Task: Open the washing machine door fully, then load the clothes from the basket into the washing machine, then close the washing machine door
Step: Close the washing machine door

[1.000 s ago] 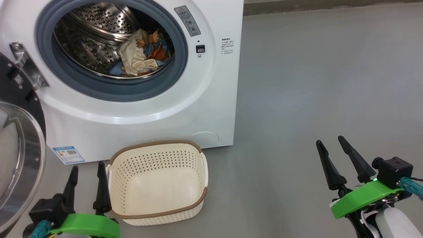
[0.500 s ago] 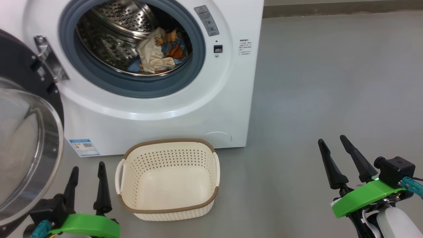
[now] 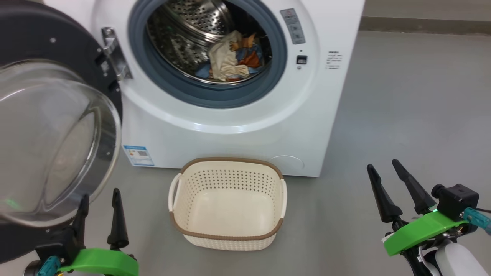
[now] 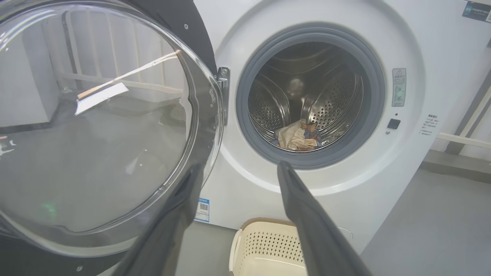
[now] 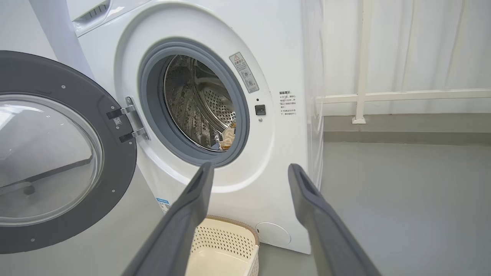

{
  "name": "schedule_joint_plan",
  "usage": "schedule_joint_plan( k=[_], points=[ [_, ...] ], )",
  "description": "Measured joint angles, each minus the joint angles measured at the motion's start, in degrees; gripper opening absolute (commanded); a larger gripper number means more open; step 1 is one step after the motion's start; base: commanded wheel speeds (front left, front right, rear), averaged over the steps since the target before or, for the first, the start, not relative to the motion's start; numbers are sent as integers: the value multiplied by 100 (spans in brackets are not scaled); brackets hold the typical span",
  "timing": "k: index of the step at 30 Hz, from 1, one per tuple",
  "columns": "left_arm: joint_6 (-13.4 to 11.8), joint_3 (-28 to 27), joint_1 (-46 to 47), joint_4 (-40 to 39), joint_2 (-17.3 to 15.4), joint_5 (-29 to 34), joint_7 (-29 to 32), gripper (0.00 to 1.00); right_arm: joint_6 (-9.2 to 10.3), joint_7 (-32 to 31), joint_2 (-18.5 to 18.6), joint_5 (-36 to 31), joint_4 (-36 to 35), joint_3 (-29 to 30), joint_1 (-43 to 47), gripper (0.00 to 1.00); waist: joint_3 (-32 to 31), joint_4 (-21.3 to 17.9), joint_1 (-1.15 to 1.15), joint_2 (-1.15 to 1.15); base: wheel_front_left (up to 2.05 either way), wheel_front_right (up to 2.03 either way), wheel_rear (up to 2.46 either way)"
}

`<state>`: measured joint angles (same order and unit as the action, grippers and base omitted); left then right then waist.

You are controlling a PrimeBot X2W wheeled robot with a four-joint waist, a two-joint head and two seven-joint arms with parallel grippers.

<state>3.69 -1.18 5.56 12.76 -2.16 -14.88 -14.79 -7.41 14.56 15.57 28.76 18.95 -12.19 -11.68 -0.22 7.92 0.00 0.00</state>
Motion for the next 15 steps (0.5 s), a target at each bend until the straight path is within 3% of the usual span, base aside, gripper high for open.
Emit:
schedule_joint_plan(
  k=[15],
  points=[
    [-320, -45, -105, -14, -1, 65, 0, 100, 0, 0, -85, 0, 12, -101, 87, 100, -71, 1014, 0, 0, 0, 0, 0]
  ],
)
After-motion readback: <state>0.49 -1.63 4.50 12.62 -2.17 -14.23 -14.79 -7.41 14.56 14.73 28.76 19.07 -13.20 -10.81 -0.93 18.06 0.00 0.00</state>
